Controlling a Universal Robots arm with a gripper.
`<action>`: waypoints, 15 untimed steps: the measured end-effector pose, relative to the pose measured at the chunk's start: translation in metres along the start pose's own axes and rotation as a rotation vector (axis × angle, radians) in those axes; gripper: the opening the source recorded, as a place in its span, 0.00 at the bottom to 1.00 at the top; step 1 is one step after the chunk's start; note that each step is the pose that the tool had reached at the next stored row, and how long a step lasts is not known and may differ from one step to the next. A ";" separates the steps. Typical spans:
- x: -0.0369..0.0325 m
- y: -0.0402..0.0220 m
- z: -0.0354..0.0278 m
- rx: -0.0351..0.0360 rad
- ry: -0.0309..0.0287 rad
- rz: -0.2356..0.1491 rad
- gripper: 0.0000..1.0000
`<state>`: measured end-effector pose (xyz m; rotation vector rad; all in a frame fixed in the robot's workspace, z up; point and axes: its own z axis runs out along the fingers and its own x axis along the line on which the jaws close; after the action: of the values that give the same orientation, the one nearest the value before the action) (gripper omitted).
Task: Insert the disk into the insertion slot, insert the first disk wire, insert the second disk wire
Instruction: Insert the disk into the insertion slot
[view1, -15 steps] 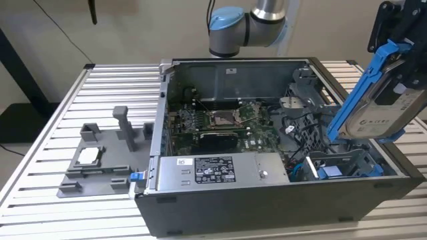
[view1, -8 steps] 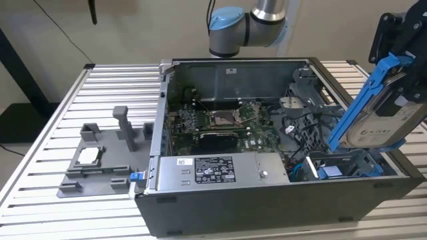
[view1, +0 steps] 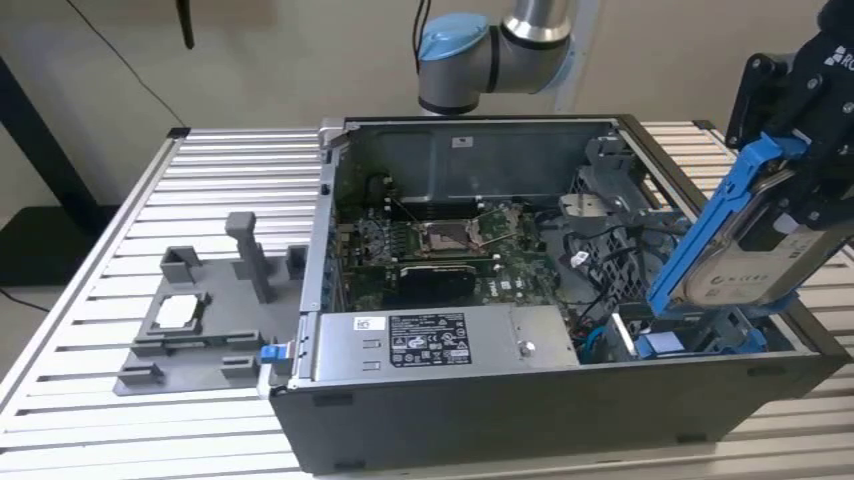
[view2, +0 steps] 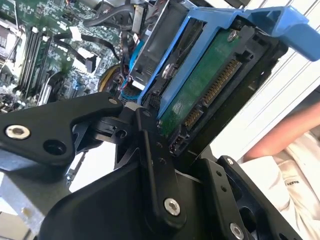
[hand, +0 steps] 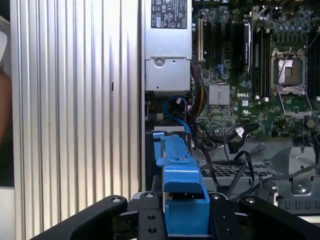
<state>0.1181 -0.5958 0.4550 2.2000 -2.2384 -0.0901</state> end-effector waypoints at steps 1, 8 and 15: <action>0.0001 -0.0001 0.0018 0.0000 0.0001 0.000 0.33; 0.0006 -0.0006 0.0145 0.0000 0.0001 0.000 0.33; 0.0006 -0.0011 0.0269 0.0000 -0.0050 0.000 0.33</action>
<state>0.1181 -0.5954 0.4281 2.2024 -2.2407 -0.0957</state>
